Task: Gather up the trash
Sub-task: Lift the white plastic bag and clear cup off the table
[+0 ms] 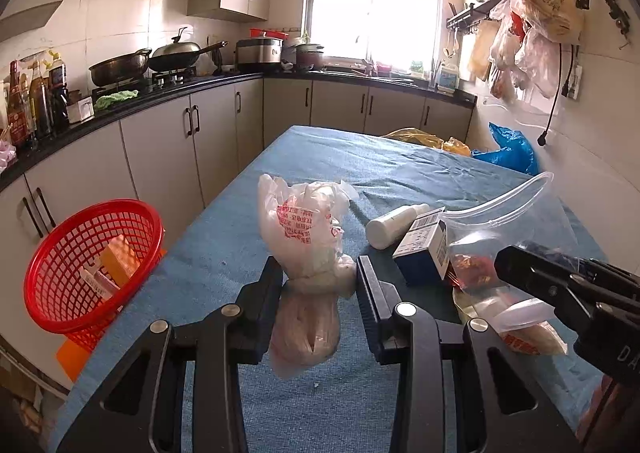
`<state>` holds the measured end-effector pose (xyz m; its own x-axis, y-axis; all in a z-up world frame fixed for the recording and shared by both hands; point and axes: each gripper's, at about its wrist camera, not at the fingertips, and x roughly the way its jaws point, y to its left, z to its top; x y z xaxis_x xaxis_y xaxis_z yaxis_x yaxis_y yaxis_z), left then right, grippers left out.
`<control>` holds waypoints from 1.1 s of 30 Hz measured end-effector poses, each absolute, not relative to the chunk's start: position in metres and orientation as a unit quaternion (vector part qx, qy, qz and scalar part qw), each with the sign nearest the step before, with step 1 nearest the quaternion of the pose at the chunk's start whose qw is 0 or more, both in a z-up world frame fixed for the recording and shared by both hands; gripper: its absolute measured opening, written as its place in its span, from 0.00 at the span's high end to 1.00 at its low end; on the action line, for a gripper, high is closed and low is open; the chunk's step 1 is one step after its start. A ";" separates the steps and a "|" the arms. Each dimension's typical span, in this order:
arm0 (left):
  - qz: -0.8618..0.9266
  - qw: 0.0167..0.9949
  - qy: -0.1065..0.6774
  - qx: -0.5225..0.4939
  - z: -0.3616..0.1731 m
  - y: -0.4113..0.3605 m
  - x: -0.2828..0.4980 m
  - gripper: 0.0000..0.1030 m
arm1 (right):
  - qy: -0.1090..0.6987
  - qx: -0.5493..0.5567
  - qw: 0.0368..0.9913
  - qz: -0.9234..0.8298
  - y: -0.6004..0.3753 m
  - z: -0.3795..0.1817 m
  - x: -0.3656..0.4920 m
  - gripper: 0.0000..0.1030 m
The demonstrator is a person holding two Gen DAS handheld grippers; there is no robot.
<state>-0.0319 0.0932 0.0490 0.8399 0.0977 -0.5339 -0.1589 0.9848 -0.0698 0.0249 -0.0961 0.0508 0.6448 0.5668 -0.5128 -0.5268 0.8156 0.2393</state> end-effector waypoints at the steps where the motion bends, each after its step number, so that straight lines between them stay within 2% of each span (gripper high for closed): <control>1: 0.067 0.958 0.274 -0.056 0.049 0.093 -0.032 0.65 | 0.295 0.035 0.906 0.302 -0.096 0.051 0.025 0.68; 33: 0.070 0.958 0.274 -0.056 0.047 0.097 -0.032 0.65 | 0.293 0.044 0.907 0.298 -0.102 0.051 0.027 0.68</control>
